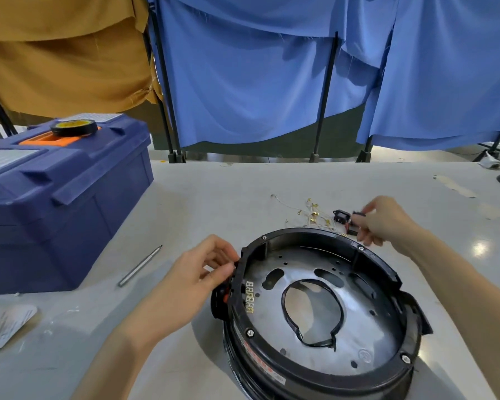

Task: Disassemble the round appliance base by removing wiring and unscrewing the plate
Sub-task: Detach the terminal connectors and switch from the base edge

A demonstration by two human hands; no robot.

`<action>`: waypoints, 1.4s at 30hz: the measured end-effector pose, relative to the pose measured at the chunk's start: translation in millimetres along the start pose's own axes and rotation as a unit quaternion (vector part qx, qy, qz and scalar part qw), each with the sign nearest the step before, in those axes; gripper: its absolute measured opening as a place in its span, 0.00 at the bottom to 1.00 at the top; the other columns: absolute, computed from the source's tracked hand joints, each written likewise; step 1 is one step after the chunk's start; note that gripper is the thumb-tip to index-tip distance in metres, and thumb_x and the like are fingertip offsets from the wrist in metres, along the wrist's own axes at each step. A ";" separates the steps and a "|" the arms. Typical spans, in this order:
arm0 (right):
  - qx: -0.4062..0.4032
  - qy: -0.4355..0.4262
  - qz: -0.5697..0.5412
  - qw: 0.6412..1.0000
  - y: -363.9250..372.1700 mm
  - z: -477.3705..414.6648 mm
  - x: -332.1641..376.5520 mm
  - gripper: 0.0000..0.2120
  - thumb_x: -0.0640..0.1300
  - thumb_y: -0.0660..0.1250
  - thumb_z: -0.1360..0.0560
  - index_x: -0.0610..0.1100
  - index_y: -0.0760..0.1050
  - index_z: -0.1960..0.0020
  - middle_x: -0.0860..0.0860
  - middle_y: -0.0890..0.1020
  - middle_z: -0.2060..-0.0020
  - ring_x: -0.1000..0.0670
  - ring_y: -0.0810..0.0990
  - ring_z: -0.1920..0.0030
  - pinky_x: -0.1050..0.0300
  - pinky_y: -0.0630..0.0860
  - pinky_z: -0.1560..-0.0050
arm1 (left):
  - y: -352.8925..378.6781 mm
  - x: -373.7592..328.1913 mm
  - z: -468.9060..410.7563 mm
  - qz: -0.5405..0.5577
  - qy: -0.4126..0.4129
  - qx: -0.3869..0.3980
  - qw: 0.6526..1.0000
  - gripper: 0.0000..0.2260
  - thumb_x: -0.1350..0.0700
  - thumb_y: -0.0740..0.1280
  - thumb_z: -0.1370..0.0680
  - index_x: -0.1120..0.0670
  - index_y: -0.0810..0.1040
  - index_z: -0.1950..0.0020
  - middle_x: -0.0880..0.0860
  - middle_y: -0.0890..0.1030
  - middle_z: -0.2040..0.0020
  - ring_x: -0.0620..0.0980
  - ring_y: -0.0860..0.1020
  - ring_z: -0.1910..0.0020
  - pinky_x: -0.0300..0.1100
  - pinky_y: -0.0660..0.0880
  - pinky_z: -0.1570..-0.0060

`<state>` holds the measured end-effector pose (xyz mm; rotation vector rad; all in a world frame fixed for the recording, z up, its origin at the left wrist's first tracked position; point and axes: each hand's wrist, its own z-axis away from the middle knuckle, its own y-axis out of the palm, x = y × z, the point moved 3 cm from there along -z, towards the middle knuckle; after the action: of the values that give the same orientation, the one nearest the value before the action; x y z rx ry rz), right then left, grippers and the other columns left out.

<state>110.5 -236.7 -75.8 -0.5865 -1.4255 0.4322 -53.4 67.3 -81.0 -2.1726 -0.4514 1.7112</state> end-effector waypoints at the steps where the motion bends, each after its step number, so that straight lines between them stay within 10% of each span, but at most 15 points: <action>1: 0.010 0.026 0.004 1.000 3.1 -2.4 -10.0 0.09 0.37 0.65 0.21 0.30 0.72 0.53 0.43 0.77 0.81 0.48 0.71 0.82 0.62 0.63 0.83 | -0.6 0.9 0.5 0.001 -0.005 0.010 1.000 0.08 0.66 0.65 0.22 0.53 0.77 0.53 0.48 0.81 0.58 0.44 0.77 0.60 0.39 0.74 0.57; 6: -0.003 0.034 0.102 0.994 7.5 -0.9 -23.6 0.14 0.42 0.66 0.21 0.35 0.72 0.62 0.44 0.77 0.78 0.47 0.71 0.81 0.62 0.67 0.79 | -7.6 0.9 2.7 -0.014 -0.017 0.055 0.998 0.12 0.70 0.66 0.25 0.53 0.79 0.55 0.48 0.82 0.58 0.42 0.74 0.67 0.37 0.73 0.59; 11: -0.103 -0.130 0.144 0.976 -3.5 16.5 22.0 0.12 0.48 0.68 0.23 0.38 0.80 0.53 0.43 0.83 0.65 0.43 0.81 0.62 0.53 0.76 0.57 | -11.9 -3.9 5.3 -0.015 0.003 0.081 0.997 0.12 0.72 0.69 0.28 0.55 0.81 0.53 0.50 0.83 0.56 0.43 0.78 0.57 0.43 0.74 0.55; 14: 0.056 -0.244 0.012 0.968 11.6 59.9 71.5 0.10 0.51 0.74 0.29 0.45 0.81 0.61 0.49 0.80 0.75 0.52 0.74 0.76 0.64 0.71 0.73 | -12.3 -3.9 5.8 -0.029 0.010 0.090 0.995 0.12 0.69 0.71 0.28 0.53 0.81 0.53 0.50 0.82 0.55 0.44 0.79 0.55 0.43 0.75 0.54; 20: 0.378 -0.324 0.196 0.845 75.6 135.6 105.0 0.06 0.44 0.73 0.30 0.42 0.83 0.56 0.48 0.84 0.69 0.53 0.79 0.76 0.64 0.72 0.72 | -13.4 -0.5 9.4 -0.062 0.012 0.104 0.993 0.09 0.60 0.71 0.25 0.47 0.80 0.48 0.46 0.82 0.53 0.45 0.78 0.49 0.44 0.76 0.48; 27: 0.375 -0.326 0.159 0.853 88.3 142.0 103.4 0.06 0.36 0.66 0.29 0.35 0.82 0.58 0.39 0.83 0.67 0.48 0.81 0.71 0.50 0.79 0.65 | -18.0 -1.8 10.5 -0.061 0.003 0.109 0.992 0.09 0.58 0.72 0.26 0.47 0.82 0.48 0.45 0.83 0.52 0.43 0.80 0.49 0.38 0.77 0.49; 42: 0.330 -0.370 0.158 0.854 94.8 141.8 97.4 0.09 0.38 0.66 0.26 0.35 0.79 0.62 0.40 0.82 0.70 0.46 0.81 0.72 0.55 0.78 0.65 | -15.1 -12.4 15.0 -0.081 0.020 0.076 0.994 0.09 0.64 0.73 0.28 0.49 0.82 0.57 0.50 0.79 0.60 0.46 0.77 0.60 0.47 0.79 0.59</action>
<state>-13.3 -86.3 -50.9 -0.0614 -1.7539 1.4655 -71.5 76.2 -66.8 -2.0009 -0.4572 1.5605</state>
